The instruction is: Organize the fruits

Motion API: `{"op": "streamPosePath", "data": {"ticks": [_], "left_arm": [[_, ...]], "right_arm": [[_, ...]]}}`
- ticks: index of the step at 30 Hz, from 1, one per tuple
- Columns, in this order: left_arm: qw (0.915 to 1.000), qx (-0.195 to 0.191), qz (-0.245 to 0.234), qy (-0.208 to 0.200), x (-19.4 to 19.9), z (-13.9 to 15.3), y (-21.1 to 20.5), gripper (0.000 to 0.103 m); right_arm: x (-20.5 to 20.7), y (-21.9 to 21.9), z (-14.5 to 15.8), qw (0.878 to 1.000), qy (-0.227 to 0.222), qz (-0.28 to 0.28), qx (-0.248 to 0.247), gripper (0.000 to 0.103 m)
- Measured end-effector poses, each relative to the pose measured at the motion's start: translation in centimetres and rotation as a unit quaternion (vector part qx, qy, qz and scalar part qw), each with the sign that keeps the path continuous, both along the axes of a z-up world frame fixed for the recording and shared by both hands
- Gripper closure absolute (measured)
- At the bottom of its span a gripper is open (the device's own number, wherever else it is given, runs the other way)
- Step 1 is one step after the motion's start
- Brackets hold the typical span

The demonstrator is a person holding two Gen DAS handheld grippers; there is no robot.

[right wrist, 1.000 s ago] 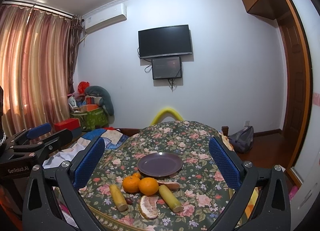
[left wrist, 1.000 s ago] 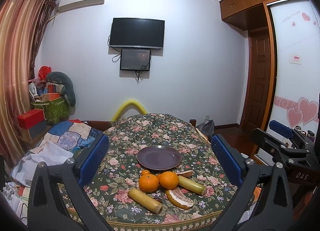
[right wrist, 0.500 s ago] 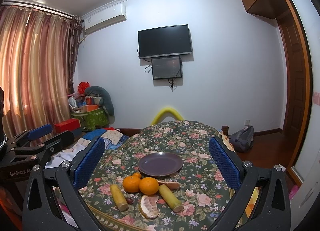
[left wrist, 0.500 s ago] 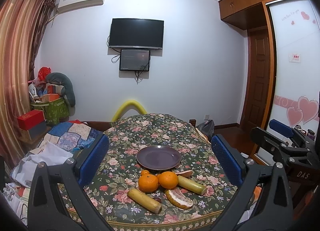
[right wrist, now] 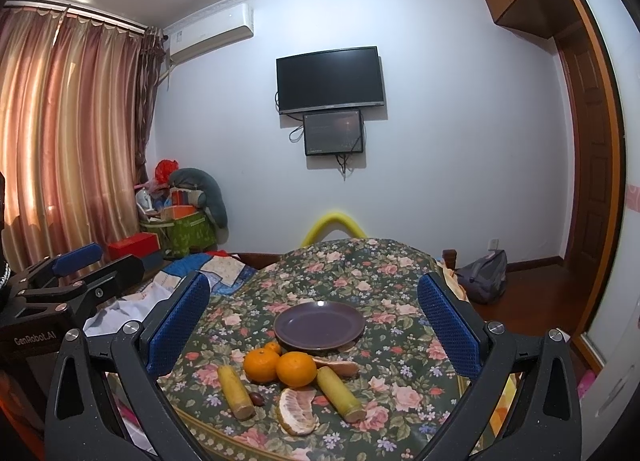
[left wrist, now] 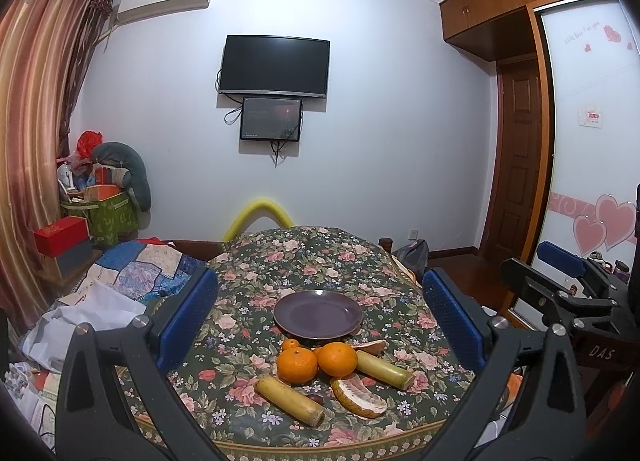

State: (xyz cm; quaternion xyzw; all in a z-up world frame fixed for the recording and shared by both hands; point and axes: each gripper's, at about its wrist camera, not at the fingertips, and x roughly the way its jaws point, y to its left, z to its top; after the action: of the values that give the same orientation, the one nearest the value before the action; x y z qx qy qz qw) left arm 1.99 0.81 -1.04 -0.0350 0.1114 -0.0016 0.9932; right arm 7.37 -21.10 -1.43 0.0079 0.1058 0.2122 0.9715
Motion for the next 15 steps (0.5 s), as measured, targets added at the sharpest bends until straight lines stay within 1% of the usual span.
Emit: {"op": "streamPosePath", "data": {"ticks": [5,10,11,13,14,15], "left_arm": [[0.9999,-0.004,-0.002,0.015,0.7,-0.6,0.3,0.000],[0.9991,-0.006,-0.001,0.042,2.1,-1.8,0.7,0.000],[0.9988,-0.005,0.000,0.049,2.5,-2.1,0.8,0.002],[0.9977,-0.002,0.004,0.067,3.4,-2.9,0.9,0.009],[0.9970,0.000,0.007,0.078,3.9,-3.3,1.0,0.015],[0.9959,0.001,0.008,0.090,4.4,-3.8,1.1,0.018]], "right_arm": [[0.5,0.2,-0.4,1.000,0.009,0.003,-0.010,0.000],[1.9,0.2,-1.5,0.999,0.031,0.003,-0.021,0.000],[2.1,0.2,-1.8,0.999,0.036,0.003,-0.024,0.000],[3.0,0.1,-2.6,0.998,0.049,0.005,-0.032,0.000],[3.4,0.0,-2.9,0.998,0.055,0.006,-0.036,0.000],[3.9,0.0,-3.5,0.997,0.064,0.006,-0.044,0.000]]}}
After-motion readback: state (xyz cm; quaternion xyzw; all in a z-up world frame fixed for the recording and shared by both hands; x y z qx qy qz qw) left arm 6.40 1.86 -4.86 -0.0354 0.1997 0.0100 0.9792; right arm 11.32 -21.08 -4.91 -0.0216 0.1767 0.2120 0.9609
